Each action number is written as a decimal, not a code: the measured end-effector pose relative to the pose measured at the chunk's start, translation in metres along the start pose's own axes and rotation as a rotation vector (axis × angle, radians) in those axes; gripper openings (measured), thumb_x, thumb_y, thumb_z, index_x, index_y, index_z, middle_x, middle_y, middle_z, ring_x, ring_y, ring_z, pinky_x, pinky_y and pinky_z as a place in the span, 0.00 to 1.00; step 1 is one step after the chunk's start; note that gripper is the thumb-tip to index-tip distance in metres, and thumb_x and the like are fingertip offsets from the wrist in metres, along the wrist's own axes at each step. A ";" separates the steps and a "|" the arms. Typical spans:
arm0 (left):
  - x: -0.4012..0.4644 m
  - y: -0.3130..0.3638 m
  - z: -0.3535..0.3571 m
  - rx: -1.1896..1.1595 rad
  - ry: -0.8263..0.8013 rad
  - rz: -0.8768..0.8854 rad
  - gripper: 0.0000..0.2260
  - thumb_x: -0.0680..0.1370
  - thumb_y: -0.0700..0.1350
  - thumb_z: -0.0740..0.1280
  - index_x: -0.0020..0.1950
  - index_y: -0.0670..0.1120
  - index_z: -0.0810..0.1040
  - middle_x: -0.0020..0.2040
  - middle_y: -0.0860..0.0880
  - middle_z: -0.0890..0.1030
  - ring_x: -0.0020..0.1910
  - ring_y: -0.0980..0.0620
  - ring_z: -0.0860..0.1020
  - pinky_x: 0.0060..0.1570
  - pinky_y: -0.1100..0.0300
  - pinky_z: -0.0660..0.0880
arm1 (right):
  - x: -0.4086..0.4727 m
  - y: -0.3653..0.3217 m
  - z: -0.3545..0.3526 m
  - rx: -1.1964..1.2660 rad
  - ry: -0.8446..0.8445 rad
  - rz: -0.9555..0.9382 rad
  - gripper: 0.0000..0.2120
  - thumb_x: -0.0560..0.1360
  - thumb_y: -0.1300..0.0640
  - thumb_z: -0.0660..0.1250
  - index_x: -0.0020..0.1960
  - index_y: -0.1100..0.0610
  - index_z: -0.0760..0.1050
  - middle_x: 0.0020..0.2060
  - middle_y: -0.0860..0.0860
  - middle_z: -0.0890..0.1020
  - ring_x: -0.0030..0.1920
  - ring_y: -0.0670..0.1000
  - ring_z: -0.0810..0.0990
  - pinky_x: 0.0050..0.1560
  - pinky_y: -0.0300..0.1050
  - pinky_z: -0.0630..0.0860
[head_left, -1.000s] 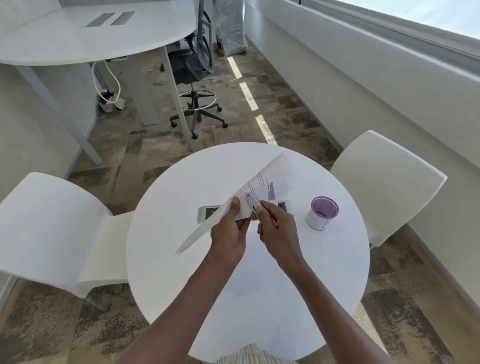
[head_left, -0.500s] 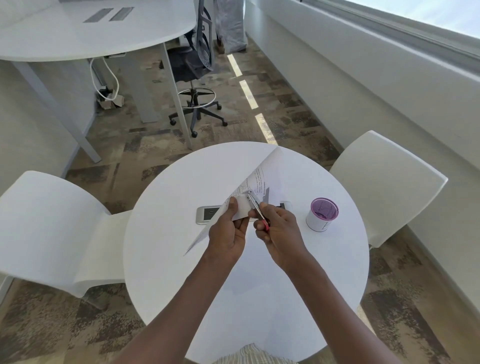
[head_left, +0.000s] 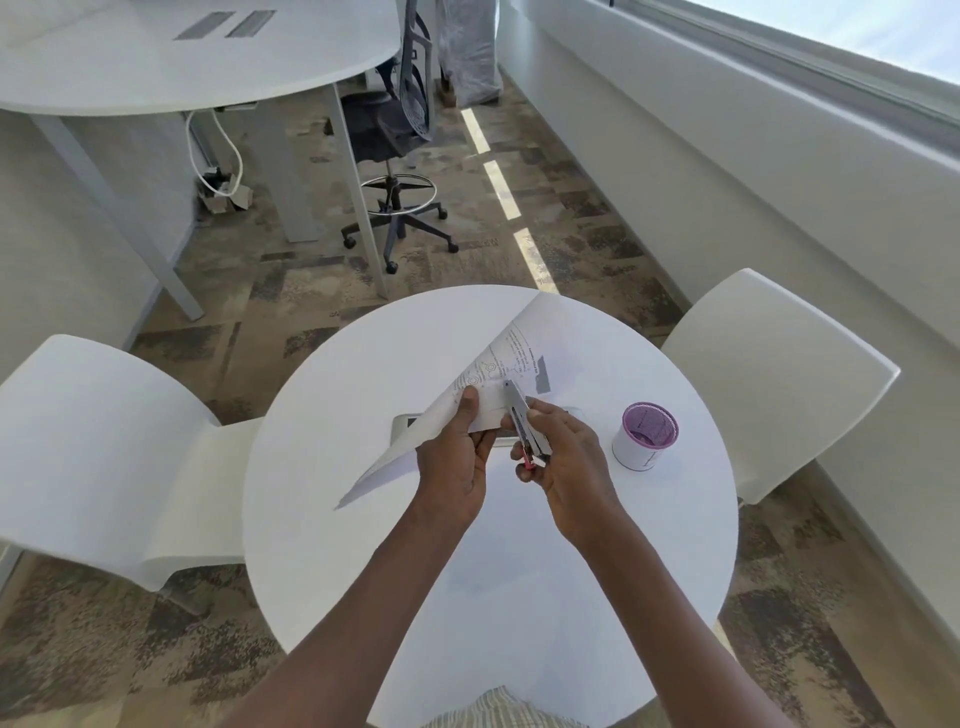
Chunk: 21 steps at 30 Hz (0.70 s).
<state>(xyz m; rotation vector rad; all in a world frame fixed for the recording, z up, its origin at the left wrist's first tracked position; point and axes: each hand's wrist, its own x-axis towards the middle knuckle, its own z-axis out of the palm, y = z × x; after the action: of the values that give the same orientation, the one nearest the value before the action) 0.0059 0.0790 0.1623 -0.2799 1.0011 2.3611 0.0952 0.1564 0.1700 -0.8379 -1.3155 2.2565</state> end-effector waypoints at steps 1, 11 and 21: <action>0.000 0.000 0.000 0.006 0.008 0.028 0.17 0.78 0.37 0.70 0.66 0.40 0.74 0.59 0.40 0.83 0.50 0.45 0.86 0.38 0.56 0.83 | -0.001 0.000 0.000 -0.045 0.009 -0.030 0.10 0.80 0.59 0.63 0.55 0.52 0.82 0.42 0.54 0.83 0.34 0.50 0.77 0.32 0.44 0.71; -0.005 -0.004 0.005 0.015 0.056 0.072 0.25 0.76 0.37 0.72 0.72 0.44 0.72 0.65 0.43 0.81 0.58 0.45 0.83 0.43 0.57 0.83 | -0.008 -0.003 0.008 -0.427 0.060 -0.286 0.15 0.79 0.63 0.64 0.59 0.49 0.82 0.48 0.39 0.85 0.46 0.39 0.81 0.48 0.32 0.76; -0.005 -0.006 0.003 -0.032 0.110 0.111 0.24 0.75 0.38 0.73 0.69 0.46 0.72 0.58 0.44 0.83 0.48 0.49 0.87 0.38 0.58 0.82 | -0.011 0.009 0.015 -0.555 0.110 -0.379 0.18 0.79 0.65 0.64 0.67 0.53 0.77 0.53 0.46 0.81 0.53 0.34 0.77 0.49 0.24 0.72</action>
<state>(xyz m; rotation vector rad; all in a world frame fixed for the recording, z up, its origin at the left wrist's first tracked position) 0.0133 0.0822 0.1629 -0.3792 1.0547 2.4869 0.0934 0.1361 0.1713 -0.7832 -1.8967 1.5534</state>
